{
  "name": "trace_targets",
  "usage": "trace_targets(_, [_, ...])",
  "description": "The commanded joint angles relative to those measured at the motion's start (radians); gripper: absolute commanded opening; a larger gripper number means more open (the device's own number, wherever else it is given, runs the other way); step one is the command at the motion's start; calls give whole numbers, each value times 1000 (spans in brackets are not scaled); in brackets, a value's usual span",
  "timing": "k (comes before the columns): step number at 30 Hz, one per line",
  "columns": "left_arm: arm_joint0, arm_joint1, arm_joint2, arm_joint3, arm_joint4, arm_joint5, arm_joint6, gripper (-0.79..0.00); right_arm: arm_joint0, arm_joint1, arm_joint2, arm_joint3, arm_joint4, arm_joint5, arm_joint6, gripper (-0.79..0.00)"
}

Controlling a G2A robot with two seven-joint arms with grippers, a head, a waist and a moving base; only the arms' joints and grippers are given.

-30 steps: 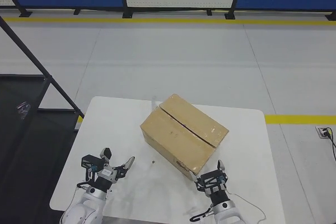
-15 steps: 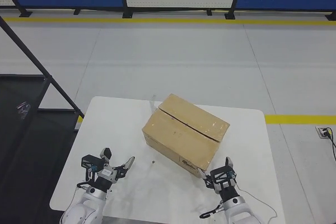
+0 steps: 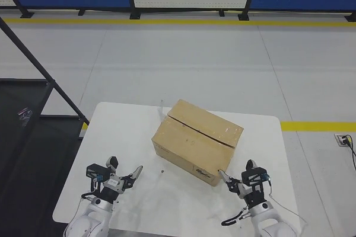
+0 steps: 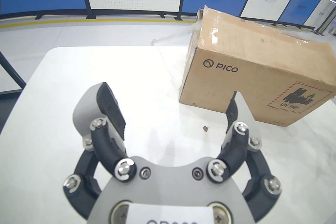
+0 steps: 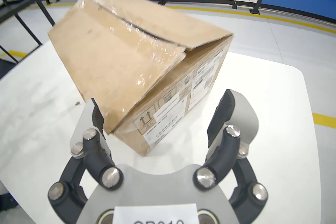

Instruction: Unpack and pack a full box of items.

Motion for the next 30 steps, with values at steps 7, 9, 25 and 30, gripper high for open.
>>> trace_targets(7, [0,0,0,0,0,0,0,0,3,0,22,-20,56,10,29,0])
trace_targets(9, [0,0,0,0,0,0,0,0,3,0,21,-21,54,8,28,0])
trace_targets(25, [0,0,0,0,0,0,0,0,219,13,126,126,663,-206,498,0])
trace_targets(30, [0,0,0,0,0,0,0,0,267,21,139,184,858,-307,632,0])
